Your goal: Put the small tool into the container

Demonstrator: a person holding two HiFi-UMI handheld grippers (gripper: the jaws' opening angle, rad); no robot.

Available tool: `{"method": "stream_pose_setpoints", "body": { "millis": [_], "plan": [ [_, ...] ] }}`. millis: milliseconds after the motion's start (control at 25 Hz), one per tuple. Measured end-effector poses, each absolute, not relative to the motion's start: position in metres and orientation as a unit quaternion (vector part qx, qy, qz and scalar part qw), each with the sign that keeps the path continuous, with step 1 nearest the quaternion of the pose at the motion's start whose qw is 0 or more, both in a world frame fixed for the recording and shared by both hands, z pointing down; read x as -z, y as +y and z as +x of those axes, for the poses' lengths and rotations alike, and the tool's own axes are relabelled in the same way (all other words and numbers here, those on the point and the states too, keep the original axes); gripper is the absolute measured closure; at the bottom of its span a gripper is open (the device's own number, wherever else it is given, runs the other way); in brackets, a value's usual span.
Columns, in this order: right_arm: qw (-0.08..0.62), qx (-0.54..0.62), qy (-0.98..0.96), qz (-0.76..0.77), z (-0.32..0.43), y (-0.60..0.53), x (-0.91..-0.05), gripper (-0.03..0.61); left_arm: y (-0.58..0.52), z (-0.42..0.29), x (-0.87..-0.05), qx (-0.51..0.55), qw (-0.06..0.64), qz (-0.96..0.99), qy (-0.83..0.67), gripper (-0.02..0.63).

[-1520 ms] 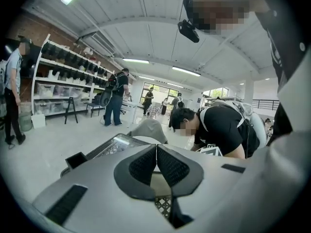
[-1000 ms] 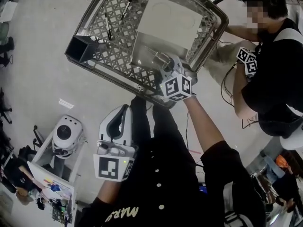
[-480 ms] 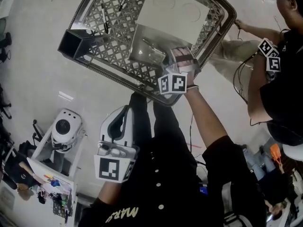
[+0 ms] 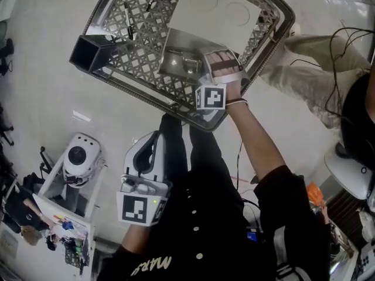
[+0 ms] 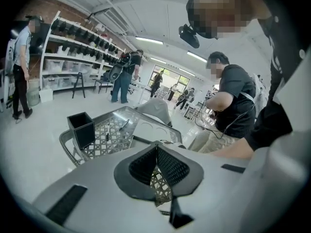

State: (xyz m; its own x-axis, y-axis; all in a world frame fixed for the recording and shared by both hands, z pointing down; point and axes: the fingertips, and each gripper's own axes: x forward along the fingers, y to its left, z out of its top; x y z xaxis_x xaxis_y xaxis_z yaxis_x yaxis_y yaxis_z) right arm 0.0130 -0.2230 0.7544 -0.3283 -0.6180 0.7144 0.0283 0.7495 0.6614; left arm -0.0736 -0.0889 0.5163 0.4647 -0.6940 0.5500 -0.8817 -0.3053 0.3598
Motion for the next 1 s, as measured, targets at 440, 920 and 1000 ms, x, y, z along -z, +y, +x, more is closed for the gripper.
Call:
{"method": "stream_pose_setpoints", "body": {
  "millis": [440, 920, 1000],
  "plan": [
    [0.565, 0.211, -0.784, 0.149, 0.024, -0.204, -0.75, 0.331, -0.088, -0.069, -0.517, -0.148, 0.322, 0.795, -0.492, 0.584],
    [0.528, 0.131, -0.821, 0.172, 0.037, -0.191, -0.723, 0.302, -0.086, -0.064, -0.517, -0.147, 0.326, 0.797, -0.487, 0.584],
    [0.525, 0.126, -0.823, 0.174, 0.037, -0.188, -0.72, 0.302, -0.086, -0.062, -0.517, -0.147, 0.326, 0.798, -0.485, 0.584]
  ]
}}
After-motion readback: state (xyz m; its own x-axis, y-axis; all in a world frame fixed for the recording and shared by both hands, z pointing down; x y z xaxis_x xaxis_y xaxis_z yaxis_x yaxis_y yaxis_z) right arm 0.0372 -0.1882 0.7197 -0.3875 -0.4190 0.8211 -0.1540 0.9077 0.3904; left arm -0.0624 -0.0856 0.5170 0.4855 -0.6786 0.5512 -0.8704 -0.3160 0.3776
